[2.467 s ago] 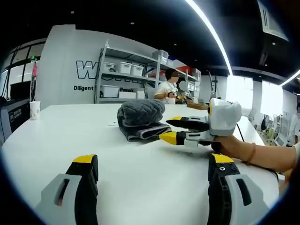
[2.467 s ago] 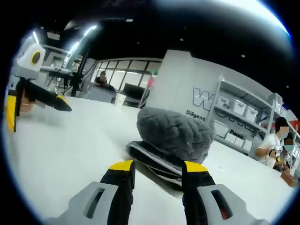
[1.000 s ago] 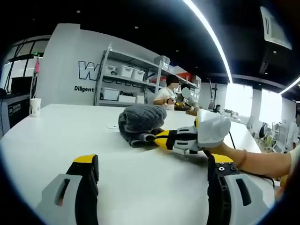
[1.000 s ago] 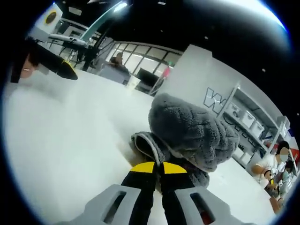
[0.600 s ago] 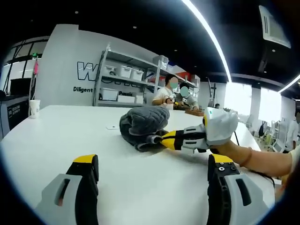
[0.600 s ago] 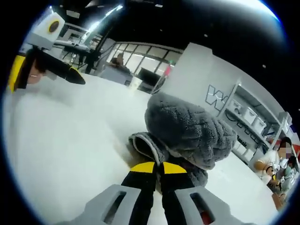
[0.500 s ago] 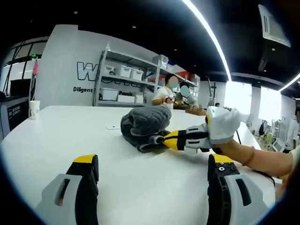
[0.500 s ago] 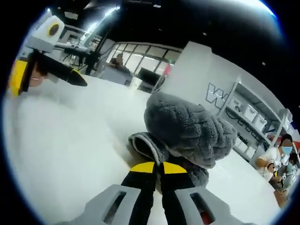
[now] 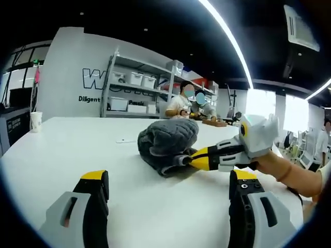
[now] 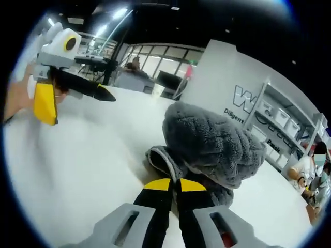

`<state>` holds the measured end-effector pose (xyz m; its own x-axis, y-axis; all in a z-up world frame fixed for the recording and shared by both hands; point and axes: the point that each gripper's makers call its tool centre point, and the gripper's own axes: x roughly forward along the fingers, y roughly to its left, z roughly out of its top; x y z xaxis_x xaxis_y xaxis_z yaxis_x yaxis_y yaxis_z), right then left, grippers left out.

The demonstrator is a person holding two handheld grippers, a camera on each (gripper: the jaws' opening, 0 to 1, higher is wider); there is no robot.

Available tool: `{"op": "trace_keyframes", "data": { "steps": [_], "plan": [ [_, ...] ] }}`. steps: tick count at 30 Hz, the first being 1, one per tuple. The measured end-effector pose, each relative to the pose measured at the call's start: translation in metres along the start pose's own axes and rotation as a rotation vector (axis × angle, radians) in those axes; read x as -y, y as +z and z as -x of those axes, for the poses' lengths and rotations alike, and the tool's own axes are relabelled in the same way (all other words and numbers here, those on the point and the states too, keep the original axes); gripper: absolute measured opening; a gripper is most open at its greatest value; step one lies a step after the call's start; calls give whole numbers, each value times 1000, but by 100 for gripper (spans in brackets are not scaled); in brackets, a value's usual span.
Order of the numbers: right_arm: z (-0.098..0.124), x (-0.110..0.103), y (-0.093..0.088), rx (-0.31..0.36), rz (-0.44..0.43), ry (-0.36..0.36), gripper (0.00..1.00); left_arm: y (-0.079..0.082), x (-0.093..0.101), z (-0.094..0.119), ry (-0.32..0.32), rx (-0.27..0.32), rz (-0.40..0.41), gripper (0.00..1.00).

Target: Open the folded towel by lifting each exposed corner and separating the folded layers until the towel lies flat within the target outline without major curled edges

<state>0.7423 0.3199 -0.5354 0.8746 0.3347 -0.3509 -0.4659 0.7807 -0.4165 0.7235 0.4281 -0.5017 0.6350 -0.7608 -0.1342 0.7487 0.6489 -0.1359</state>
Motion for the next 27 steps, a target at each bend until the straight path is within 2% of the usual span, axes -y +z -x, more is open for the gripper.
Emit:
{"op": "trace_keyframes", "data": {
  "steps": [4, 11, 15, 19, 22, 27],
  "plan": [
    [14, -9, -2, -16, 28, 3, 0, -2, 2, -1, -6, -11, -7, 96],
    [19, -14, 1, -27, -29, 61, 0, -5, 2, -1, -6, -23, -17, 96],
    [24, -21, 2, -23, -84, 108, 0, -4, 2, 0, -4, -20, -13, 96],
    [30, -26, 1, -27, -112, 155, 0, -2, -8, -5, -1, -19, -7, 96],
    [34, -35, 0, -22, -136, 237, 0, -1, -13, -7, 0, -21, -6, 95],
    [42, -33, 2, 2, -164, 286, 0, 1, -20, -10, 5, -21, -4, 95]
  ]
}}
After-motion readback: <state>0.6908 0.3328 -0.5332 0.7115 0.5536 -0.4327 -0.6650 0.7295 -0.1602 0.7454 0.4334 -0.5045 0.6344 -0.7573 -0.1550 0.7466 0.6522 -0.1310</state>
